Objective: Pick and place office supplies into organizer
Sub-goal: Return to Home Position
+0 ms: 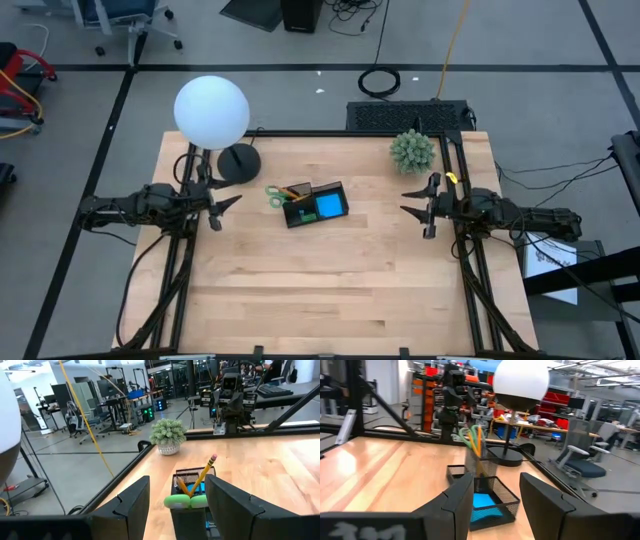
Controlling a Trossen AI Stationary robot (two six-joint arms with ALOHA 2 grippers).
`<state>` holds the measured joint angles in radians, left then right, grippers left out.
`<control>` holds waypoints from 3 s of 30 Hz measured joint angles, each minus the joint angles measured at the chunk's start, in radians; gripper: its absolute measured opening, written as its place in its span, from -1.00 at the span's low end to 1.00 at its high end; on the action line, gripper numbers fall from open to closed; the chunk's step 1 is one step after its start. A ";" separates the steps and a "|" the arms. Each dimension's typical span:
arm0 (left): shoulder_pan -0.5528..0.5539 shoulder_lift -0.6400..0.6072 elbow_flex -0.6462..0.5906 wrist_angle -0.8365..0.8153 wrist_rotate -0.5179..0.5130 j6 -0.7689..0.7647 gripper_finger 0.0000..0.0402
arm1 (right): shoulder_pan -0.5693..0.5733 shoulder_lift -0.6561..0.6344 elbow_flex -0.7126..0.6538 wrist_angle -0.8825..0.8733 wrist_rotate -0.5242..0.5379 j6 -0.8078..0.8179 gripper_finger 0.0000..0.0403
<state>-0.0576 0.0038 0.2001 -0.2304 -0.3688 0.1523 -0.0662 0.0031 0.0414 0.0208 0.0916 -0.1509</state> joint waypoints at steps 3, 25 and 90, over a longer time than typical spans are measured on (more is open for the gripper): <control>0.000 0.001 0.000 -0.001 -0.030 0.004 -0.03 | 0.000 0.000 0.000 -0.007 0.035 0.002 -0.24; -0.001 0.002 -0.067 0.225 0.283 0.019 -0.03 | 0.000 0.000 0.000 -0.017 0.042 0.007 -0.24; 0.000 0.103 -0.190 0.292 0.267 -0.060 -0.03 | 0.000 0.075 0.000 0.145 0.039 0.008 -0.24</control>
<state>-0.0574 0.1070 0.0097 0.0612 -0.1020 0.0925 -0.0658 0.0784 0.0416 0.1661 0.1310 -0.1432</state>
